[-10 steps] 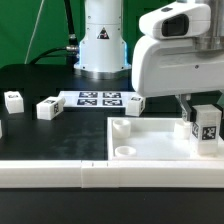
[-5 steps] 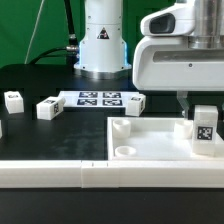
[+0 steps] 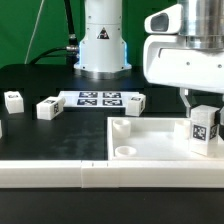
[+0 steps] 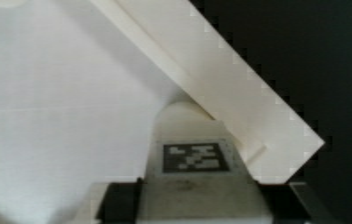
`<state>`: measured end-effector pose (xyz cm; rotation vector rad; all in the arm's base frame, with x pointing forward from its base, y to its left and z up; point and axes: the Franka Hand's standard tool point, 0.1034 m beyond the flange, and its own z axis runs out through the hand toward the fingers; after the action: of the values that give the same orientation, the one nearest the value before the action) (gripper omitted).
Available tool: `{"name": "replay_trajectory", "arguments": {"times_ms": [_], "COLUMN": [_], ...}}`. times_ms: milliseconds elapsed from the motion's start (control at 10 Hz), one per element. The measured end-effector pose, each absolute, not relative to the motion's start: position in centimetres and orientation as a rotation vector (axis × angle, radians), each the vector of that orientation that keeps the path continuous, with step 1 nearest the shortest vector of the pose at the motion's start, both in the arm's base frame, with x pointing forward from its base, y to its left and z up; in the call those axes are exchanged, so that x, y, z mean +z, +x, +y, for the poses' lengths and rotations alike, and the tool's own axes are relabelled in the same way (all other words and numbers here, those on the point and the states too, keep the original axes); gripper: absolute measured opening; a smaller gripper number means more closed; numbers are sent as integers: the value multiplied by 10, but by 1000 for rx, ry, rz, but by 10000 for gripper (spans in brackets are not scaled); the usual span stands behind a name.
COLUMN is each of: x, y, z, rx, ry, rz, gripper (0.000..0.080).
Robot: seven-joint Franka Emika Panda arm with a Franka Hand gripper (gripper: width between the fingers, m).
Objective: Assemble one leg
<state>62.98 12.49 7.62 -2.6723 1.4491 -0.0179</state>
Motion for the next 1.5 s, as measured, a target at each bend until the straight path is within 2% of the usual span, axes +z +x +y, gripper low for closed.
{"name": "replay_trajectory", "arguments": {"times_ms": [400,500,600,700,800,1500], "x": [76,76,76,76,76,80], "y": [631,631,631,631,630,636], "z": [125,125,125,125,126,126], "rx": [29,26,22,17,12,-45], "ry": [-2406,-2434,-2477,-2525,-2586,-3054], "rz": [1814,1776,1715,1643,1547,328], "gripper": [291,363,363,540,624,648]}}
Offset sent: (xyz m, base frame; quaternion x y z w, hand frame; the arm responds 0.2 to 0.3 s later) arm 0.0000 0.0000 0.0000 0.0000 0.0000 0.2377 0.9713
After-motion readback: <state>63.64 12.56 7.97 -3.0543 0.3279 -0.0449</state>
